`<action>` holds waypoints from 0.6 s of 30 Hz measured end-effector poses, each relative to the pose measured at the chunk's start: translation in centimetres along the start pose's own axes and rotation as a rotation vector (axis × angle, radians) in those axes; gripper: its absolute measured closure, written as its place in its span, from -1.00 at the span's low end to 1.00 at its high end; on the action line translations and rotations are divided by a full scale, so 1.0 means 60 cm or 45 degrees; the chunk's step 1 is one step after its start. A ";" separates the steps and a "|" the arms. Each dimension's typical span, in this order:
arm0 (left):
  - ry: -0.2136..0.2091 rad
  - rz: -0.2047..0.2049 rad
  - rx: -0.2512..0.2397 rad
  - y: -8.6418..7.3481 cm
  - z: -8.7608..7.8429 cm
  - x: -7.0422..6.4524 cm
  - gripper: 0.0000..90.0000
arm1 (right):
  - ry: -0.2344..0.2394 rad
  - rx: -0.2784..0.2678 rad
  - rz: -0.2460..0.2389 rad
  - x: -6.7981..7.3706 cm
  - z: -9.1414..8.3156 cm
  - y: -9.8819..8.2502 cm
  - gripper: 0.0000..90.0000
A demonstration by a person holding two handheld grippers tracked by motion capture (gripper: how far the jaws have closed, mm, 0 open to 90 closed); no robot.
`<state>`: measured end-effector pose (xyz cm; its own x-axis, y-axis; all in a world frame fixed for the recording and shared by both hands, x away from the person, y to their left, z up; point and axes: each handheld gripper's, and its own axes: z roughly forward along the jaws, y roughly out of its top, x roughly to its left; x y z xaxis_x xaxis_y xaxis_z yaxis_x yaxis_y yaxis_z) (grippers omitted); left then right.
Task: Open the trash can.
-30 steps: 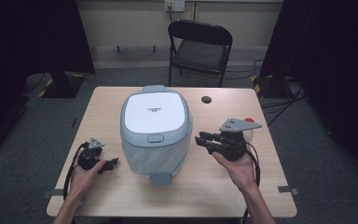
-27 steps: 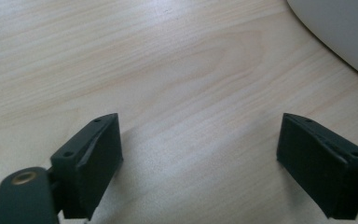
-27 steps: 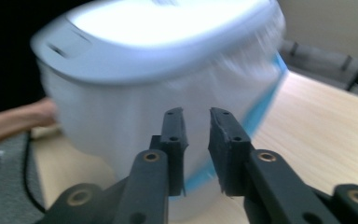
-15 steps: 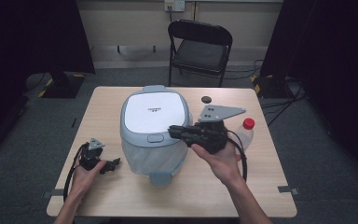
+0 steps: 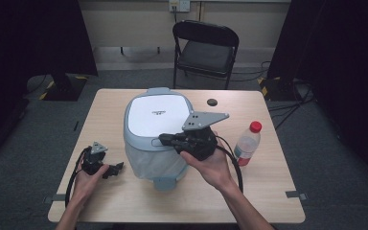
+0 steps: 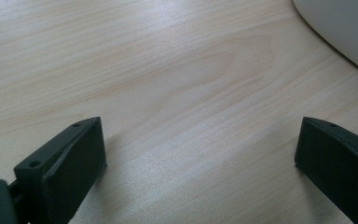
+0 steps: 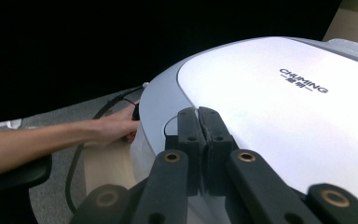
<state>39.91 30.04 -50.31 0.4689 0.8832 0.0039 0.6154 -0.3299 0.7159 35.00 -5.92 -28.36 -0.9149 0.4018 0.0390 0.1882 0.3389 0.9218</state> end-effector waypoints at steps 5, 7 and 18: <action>0.001 0.004 0.002 0.000 0.000 0.001 -0.97 | 0.005 0.013 -0.002 0.001 -0.002 0.000 1.00; -0.002 0.002 0.000 0.000 0.000 0.001 -0.98 | 0.010 0.016 -0.002 0.002 -0.002 -0.001 1.00; -0.003 0.003 0.000 0.000 0.001 0.001 -0.98 | -0.068 -0.074 0.049 -0.013 -0.038 -0.024 0.60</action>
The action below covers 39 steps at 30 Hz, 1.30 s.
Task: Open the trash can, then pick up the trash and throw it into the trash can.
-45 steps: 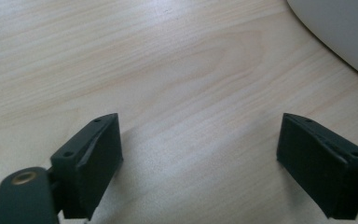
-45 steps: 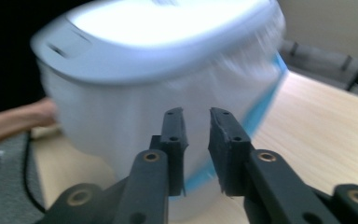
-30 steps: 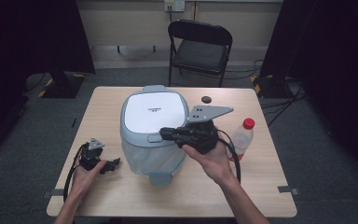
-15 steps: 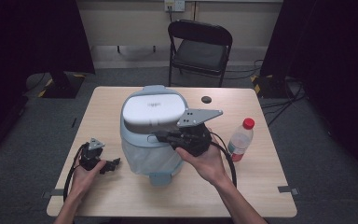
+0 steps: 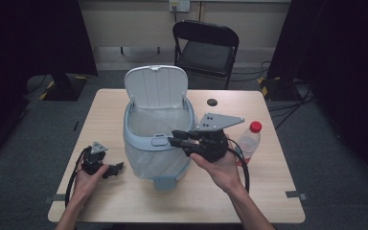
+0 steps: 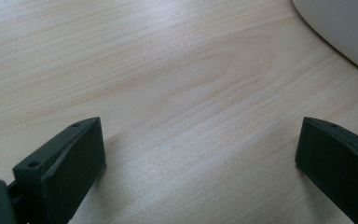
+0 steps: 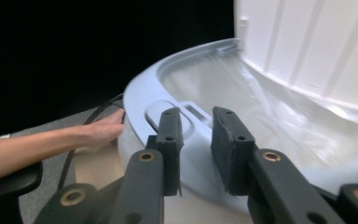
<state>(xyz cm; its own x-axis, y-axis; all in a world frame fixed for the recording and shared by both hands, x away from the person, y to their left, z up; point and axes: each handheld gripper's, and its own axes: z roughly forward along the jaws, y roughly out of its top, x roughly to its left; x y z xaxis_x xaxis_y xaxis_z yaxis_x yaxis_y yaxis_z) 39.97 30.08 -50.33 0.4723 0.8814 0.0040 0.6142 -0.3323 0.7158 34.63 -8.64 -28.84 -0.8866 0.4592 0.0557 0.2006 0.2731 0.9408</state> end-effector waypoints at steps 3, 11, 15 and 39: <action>0.000 0.001 0.001 0.000 0.000 0.000 -0.98 | -0.051 -0.014 0.019 -0.006 -0.023 -0.012 0.52; 0.001 0.006 0.005 0.000 0.000 0.001 -0.98 | -0.168 0.057 0.121 -0.026 -0.061 -0.078 0.20; 0.002 0.001 0.001 0.000 0.000 0.000 -0.98 | -0.224 0.106 0.199 -0.042 -0.065 -0.128 0.05; 0.004 -0.008 0.004 0.002 0.002 0.000 -1.00 | -0.490 0.353 0.492 -0.091 -0.116 -0.329 -0.33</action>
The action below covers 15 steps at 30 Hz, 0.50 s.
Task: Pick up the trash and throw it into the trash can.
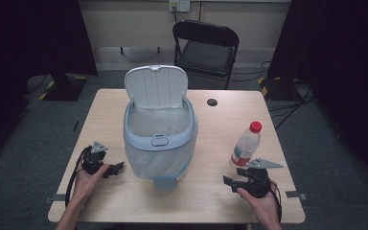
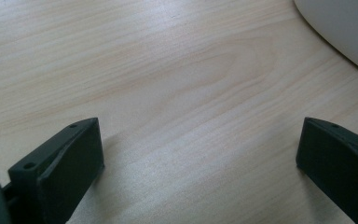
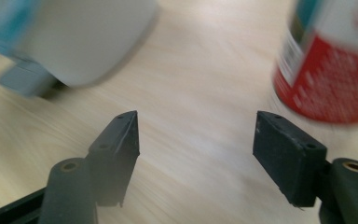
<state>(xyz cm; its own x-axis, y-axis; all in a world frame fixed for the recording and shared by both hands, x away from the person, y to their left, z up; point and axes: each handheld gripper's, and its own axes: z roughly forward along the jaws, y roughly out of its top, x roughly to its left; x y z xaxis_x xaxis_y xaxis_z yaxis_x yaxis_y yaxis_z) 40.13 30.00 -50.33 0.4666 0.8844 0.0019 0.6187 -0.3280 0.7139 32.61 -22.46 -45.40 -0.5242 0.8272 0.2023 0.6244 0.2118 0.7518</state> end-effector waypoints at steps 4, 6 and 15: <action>0.000 0.000 0.000 0.000 0.000 0.000 -1.00 | -0.096 0.098 0.078 -0.027 0.006 -0.017 -0.41; 0.000 0.000 0.000 0.000 0.000 0.000 -1.00 | -0.128 0.099 0.098 -0.038 0.003 -0.018 -0.44; 0.006 -0.011 -0.003 -0.001 0.000 -0.002 -0.99 | -0.219 0.020 0.041 -0.069 0.013 0.005 -0.59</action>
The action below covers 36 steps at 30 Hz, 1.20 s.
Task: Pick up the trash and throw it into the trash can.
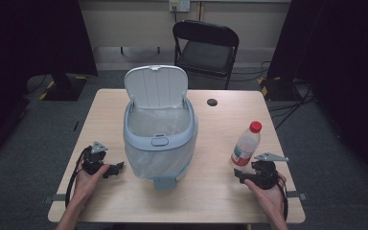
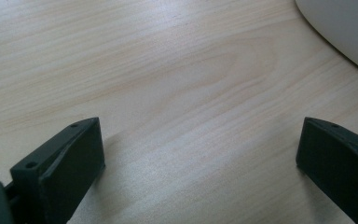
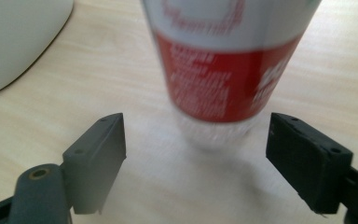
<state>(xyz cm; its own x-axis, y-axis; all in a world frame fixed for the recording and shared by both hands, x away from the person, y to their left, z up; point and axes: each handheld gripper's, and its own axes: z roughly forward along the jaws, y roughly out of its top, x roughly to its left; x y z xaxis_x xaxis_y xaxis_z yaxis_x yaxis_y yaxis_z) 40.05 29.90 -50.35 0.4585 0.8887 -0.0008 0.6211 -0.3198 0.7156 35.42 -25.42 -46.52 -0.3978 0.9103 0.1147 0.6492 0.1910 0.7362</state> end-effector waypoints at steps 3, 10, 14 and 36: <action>0.003 -0.007 0.000 0.000 0.000 -0.001 -0.99 | -0.011 -0.024 0.008 -0.008 0.003 0.012 -0.66; 0.004 -0.009 -0.001 0.000 0.000 -0.001 -0.99 | -0.042 -0.126 -0.060 -0.021 0.018 0.034 -0.67; 0.007 -0.008 0.000 0.000 0.000 -0.001 -0.99 | -0.035 -0.131 -0.100 -0.016 0.033 0.034 -0.63; -0.007 0.008 0.006 0.001 0.001 0.002 -1.00 | -0.003 -0.175 -0.018 -0.008 0.039 0.050 -0.38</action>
<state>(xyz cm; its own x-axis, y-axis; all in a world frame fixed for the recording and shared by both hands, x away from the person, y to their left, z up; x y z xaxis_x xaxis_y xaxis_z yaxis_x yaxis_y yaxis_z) 40.16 29.97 -50.32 0.4658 0.8849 0.0003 0.6212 -0.3273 0.7120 39.05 -24.40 -45.90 -0.4048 0.9086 0.1024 0.5485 0.1517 0.8223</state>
